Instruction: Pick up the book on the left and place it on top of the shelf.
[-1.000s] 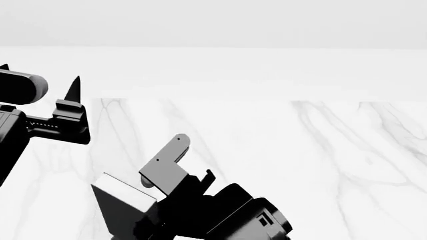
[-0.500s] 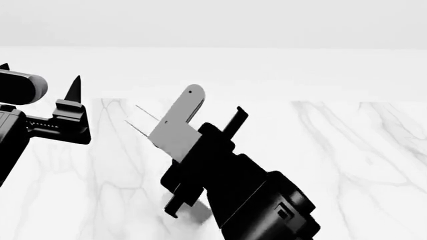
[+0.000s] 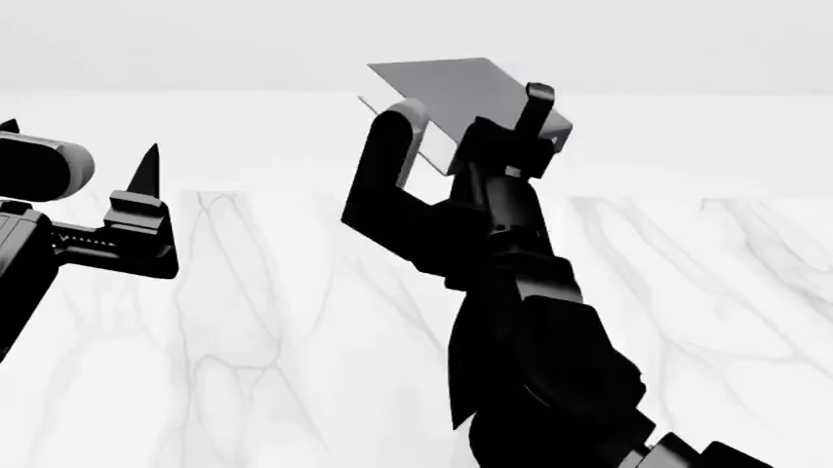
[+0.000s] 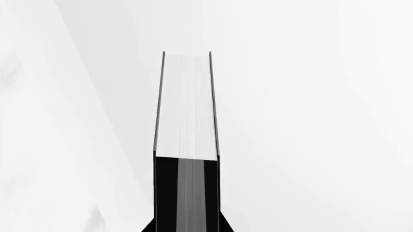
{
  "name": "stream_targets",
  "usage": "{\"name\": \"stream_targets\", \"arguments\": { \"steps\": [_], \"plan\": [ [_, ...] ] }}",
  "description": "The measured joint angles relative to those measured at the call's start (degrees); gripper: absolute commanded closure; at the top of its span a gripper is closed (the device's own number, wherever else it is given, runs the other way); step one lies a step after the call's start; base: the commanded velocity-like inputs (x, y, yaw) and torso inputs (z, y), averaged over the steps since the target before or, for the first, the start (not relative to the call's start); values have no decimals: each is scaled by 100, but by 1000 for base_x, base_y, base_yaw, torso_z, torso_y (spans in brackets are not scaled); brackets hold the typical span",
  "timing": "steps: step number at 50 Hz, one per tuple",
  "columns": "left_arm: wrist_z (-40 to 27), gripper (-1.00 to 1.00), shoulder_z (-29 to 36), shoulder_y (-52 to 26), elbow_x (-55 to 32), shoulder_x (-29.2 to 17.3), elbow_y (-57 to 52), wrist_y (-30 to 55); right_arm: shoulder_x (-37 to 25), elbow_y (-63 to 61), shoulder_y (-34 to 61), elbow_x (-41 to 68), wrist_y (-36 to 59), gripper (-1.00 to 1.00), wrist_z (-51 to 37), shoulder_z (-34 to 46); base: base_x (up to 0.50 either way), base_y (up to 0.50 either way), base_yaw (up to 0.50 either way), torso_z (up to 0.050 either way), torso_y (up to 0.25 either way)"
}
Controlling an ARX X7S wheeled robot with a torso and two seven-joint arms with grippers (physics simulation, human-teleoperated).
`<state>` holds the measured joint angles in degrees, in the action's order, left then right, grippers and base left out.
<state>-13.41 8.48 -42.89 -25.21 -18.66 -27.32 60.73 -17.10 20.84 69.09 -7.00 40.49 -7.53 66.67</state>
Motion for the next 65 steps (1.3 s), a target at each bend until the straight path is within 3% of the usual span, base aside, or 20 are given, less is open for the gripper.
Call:
{"name": "stream_targets", "arguments": {
  "steps": [11, 21, 38, 65],
  "plan": [
    [-18, -100, 8, -17, -25, -7, -7, 8, 739, 3140, 707, -334, -955, 100, -893, 330, 0, 0, 0, 0, 2],
    [-28, -100, 25, -21, -44, -12, -3, -6, 863, 4624, 1129, 170, -902, 100, -1247, 737, 0, 0, 0, 0, 1],
    [-35, -100, 36, -27, -78, -33, 12, -41, 384, 5315, 1462, 1064, 126, 100, -1528, 1012, 0, 0, 0, 0, 2],
    [-47, -100, 27, 43, -127, -100, 24, -113, -505, 5417, 1394, 1358, 1837, 100, -1529, 302, 0, 0, 0, 1, 1]
  ]
}}
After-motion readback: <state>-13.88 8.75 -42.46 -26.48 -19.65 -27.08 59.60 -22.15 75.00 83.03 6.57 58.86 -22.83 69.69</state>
